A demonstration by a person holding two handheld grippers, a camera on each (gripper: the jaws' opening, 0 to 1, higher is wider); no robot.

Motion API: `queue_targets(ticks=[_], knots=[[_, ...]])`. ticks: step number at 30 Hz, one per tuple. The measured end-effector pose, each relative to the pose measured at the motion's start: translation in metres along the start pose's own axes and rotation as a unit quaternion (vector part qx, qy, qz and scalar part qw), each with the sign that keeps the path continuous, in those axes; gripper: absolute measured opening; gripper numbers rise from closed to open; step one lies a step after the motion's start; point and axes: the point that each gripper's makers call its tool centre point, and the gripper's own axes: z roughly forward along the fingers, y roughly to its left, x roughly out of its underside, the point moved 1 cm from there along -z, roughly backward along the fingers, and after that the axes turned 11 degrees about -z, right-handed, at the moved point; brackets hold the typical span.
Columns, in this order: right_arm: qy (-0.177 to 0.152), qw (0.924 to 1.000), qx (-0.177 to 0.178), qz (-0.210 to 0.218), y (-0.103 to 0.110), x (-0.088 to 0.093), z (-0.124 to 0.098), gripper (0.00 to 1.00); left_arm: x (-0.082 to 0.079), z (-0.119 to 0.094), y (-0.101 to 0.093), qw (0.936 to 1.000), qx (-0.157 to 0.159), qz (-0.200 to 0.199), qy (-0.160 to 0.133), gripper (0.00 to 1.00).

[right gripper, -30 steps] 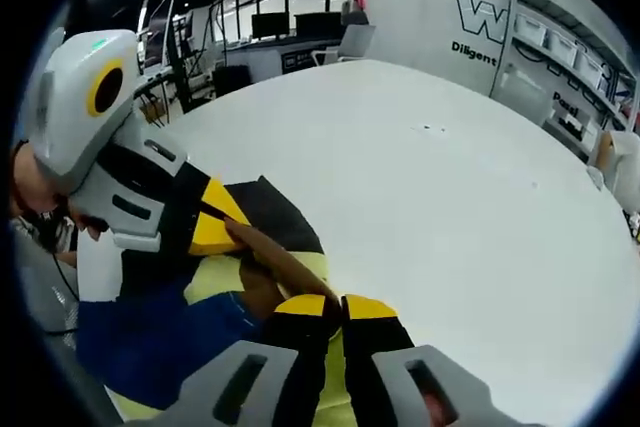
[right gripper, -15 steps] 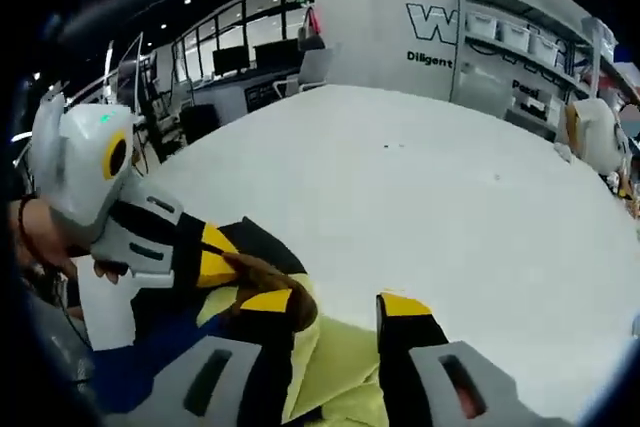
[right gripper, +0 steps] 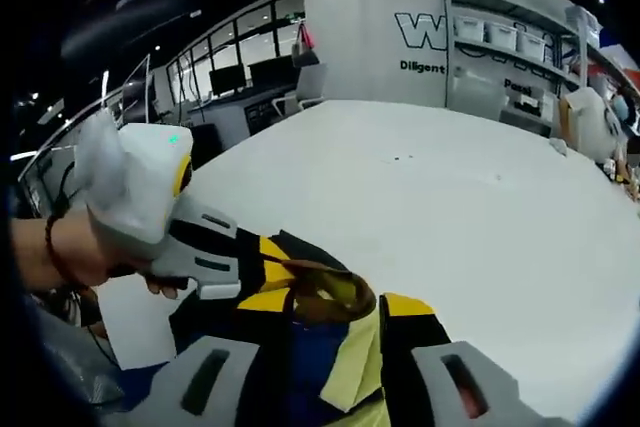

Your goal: Fold the garment on the visible template until the final outline fits inside the template.

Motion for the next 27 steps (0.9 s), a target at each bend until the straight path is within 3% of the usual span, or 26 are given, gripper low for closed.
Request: queue_targets(ticks=[7, 13, 23, 27], knots=[[0.018, 0.9998, -0.005, 0.006, 0.015, 0.008, 0.009, 0.26, -0.001, 0.000, 0.000, 1.0000, 0.001, -0.002, 0.000, 0.05], [0.043, 0.9989, 0.014, 0.011, 0.010, 0.017, 0.015, 0.21, -0.003, -0.002, 0.000, 1.0000, 0.001, -0.004, -0.003, 0.05], [0.072, 0.9971, 0.012, -0.022, 0.014, 0.026, 0.021, 0.20, -0.004, -0.003, 0.002, 0.9999, 0.001, -0.009, -0.007, 0.05], [0.077, 0.9970, 0.005, -0.012, 0.018, 0.032, 0.020, 0.11, -0.004, -0.003, 0.002, 0.9999, 0.002, -0.012, -0.008, 0.05]])
